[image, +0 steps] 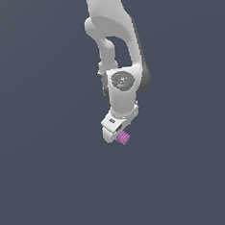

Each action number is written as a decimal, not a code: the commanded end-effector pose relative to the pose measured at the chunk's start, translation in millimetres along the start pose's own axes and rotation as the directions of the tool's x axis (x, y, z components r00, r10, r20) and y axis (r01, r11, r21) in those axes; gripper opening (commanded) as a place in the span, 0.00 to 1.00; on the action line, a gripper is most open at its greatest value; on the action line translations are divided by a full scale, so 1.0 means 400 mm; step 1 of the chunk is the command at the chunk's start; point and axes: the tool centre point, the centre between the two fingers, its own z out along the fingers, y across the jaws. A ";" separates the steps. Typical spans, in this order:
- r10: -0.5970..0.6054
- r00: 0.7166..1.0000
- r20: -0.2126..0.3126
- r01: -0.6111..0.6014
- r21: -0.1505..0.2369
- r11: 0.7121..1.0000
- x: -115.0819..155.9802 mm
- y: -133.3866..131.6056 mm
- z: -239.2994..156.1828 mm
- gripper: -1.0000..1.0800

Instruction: Pick up the object and move it to a goal position.

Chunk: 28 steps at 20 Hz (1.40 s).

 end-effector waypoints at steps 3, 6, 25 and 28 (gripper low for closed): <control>-0.052 0.999 0.001 0.052 0.003 0.999 0.001 -0.002 0.016 0.96; -0.068 0.998 0.001 0.068 0.004 0.998 0.001 -0.003 0.020 0.96; -0.071 0.997 0.001 0.071 0.004 0.997 0.000 -0.004 0.146 0.96; -0.071 0.997 0.001 0.071 0.004 0.997 0.000 -0.004 0.147 0.00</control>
